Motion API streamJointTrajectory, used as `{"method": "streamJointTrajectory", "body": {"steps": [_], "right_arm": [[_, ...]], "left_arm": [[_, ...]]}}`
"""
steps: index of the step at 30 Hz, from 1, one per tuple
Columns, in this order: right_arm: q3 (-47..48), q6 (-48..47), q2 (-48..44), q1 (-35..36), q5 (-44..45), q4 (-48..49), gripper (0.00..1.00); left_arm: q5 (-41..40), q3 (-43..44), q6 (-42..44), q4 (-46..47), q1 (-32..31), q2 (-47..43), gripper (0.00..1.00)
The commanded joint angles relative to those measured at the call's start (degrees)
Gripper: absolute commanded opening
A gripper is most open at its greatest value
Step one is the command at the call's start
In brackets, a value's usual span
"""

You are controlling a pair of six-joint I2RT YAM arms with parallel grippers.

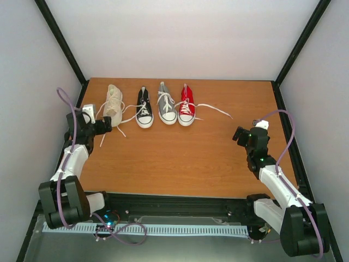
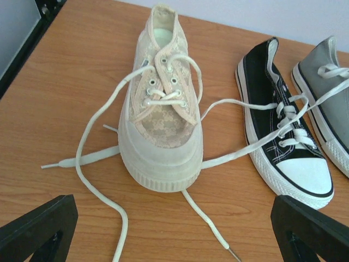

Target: Tie the shoes

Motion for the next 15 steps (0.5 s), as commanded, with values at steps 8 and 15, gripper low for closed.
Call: {"method": "streamJointTrajectory", "body": {"steps": [8, 15], "right_arm": [[4.8, 3.3, 2.6, -0.1, -24.0, 11.0, 1.00], [29.6, 0.4, 23.8, 12.7, -15.4, -0.9, 0.95]], "left_arm": [[0.8, 5.3, 4.5, -2.2, -0.2, 3.0, 1.00], [-1.6, 12.4, 8.8, -4.3, -2.5, 3.6, 1.00]]}}
